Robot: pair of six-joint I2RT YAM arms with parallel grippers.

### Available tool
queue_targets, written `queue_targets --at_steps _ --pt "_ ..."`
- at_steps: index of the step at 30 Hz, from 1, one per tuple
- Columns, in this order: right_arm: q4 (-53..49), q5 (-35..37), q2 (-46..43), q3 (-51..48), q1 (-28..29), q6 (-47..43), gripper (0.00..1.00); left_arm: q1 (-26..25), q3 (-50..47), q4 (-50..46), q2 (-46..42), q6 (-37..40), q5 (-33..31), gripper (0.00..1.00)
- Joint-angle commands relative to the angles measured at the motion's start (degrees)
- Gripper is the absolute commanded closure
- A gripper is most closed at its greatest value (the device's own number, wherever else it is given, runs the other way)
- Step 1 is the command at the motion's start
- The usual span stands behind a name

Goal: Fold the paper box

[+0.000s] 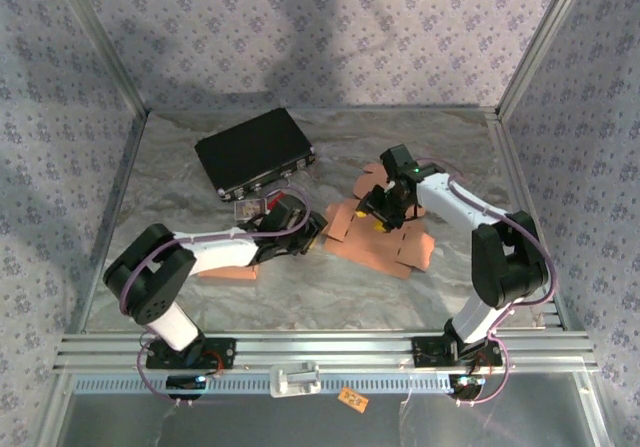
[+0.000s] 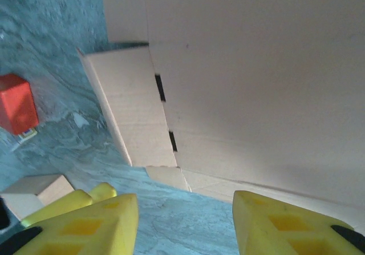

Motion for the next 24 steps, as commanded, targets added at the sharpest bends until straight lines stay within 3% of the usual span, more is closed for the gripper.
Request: queue_targets --at_steps 1,16,24 --pt "1.14 -1.38 -0.42 -1.79 -2.28 -1.78 0.52 -1.62 -1.33 10.70 2.23 -9.66 -4.59 0.49" --pt "1.72 -4.19 -4.79 -4.40 -5.19 -1.58 0.52 -3.66 -2.62 18.56 9.17 -16.04 -10.11 0.57" --pt "5.70 -4.24 -12.74 -8.65 -4.26 -0.26 0.51 -4.11 -2.91 21.06 11.44 -17.80 -11.24 0.62"
